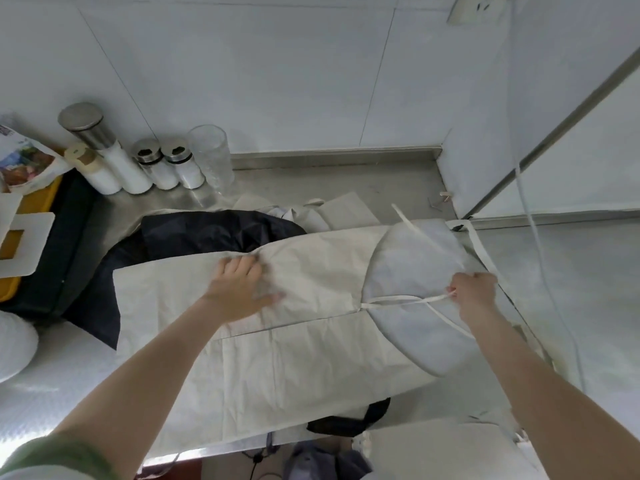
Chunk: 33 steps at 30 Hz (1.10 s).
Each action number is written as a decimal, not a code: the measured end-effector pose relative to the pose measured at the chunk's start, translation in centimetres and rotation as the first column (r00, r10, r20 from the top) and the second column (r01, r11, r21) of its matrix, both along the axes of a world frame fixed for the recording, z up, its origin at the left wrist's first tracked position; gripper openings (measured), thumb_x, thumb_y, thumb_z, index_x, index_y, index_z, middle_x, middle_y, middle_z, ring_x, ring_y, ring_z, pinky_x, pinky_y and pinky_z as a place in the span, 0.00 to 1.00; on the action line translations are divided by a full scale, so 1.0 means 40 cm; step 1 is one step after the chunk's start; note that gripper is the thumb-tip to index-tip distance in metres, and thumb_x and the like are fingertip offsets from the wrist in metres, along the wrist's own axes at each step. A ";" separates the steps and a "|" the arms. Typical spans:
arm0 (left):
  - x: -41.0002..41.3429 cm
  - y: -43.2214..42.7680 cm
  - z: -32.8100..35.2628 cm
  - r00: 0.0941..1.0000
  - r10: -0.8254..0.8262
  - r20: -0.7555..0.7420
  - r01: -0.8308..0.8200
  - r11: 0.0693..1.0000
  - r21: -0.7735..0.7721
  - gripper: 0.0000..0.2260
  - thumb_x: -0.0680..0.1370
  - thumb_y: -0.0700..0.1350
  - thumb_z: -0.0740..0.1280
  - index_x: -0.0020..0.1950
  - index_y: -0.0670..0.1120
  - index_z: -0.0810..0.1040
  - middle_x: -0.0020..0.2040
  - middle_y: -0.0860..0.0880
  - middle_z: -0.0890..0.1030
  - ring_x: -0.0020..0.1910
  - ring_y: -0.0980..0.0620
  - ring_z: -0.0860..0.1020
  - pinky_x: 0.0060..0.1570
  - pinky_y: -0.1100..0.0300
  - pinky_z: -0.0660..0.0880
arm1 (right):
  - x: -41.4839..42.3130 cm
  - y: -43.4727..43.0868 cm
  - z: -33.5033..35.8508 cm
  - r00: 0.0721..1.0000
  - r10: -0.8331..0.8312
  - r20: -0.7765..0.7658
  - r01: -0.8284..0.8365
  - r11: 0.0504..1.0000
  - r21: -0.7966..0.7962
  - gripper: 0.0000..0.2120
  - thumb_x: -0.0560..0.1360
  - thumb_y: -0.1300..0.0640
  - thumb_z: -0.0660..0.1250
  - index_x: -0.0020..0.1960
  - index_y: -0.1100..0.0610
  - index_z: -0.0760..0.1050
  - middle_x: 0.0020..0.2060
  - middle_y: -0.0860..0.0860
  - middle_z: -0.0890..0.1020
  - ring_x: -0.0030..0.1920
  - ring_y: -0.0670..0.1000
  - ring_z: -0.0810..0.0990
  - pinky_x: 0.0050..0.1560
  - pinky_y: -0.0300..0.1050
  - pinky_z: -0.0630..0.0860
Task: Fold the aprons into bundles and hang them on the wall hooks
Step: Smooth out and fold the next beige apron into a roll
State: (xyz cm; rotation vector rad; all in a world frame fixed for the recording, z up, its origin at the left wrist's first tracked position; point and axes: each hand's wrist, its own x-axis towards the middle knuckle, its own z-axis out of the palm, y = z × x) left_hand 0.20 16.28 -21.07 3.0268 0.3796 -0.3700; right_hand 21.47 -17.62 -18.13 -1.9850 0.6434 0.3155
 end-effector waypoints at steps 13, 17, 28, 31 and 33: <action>0.172 -0.302 0.007 0.933 -0.336 -0.129 0.313 0.934 -0.173 0.44 0.71 0.75 0.55 0.78 0.57 0.40 0.77 0.47 0.31 0.75 0.49 0.30 0.73 0.46 0.31 | -0.156 0.047 -0.076 0.198 0.974 -0.114 -0.910 0.139 -0.391 0.11 0.75 0.53 0.67 0.54 0.57 0.73 0.49 0.53 0.79 0.53 0.55 0.76 0.50 0.45 0.68; 0.168 -0.303 -0.025 0.924 -0.325 -0.201 0.310 0.945 -0.106 0.48 0.70 0.72 0.61 0.77 0.56 0.34 0.77 0.47 0.32 0.76 0.48 0.32 0.72 0.46 0.32 | -0.149 -0.006 -0.057 0.193 0.955 -0.225 -0.932 0.107 -0.346 0.04 0.78 0.62 0.59 0.49 0.53 0.68 0.42 0.52 0.74 0.44 0.54 0.74 0.43 0.47 0.68; 0.175 -0.313 -0.015 0.900 -0.326 -0.289 0.304 0.945 -0.119 0.50 0.70 0.70 0.63 0.77 0.55 0.32 0.76 0.45 0.30 0.75 0.46 0.30 0.73 0.44 0.32 | -0.028 -0.199 0.054 0.643 0.712 -0.282 -0.765 0.582 -0.277 0.04 0.75 0.62 0.63 0.43 0.60 0.77 0.27 0.52 0.73 0.27 0.49 0.70 0.28 0.40 0.64; 0.173 -0.319 -0.009 0.888 -0.343 -0.307 0.313 0.939 -0.143 0.51 0.70 0.69 0.64 0.77 0.55 0.32 0.76 0.46 0.30 0.75 0.46 0.30 0.73 0.44 0.32 | 0.017 -0.117 0.129 0.569 0.775 -0.276 -0.822 0.533 -0.199 0.07 0.71 0.59 0.66 0.35 0.58 0.72 0.23 0.51 0.71 0.26 0.50 0.67 0.32 0.44 0.61; 0.168 -0.320 -0.006 0.879 -0.359 -0.314 0.324 0.932 -0.160 0.50 0.71 0.68 0.64 0.77 0.55 0.32 0.76 0.46 0.30 0.74 0.46 0.29 0.73 0.43 0.32 | 0.048 -0.040 0.167 0.515 0.814 -0.270 -0.857 0.486 -0.170 0.10 0.70 0.60 0.67 0.33 0.58 0.69 0.25 0.51 0.70 0.29 0.51 0.67 0.34 0.45 0.60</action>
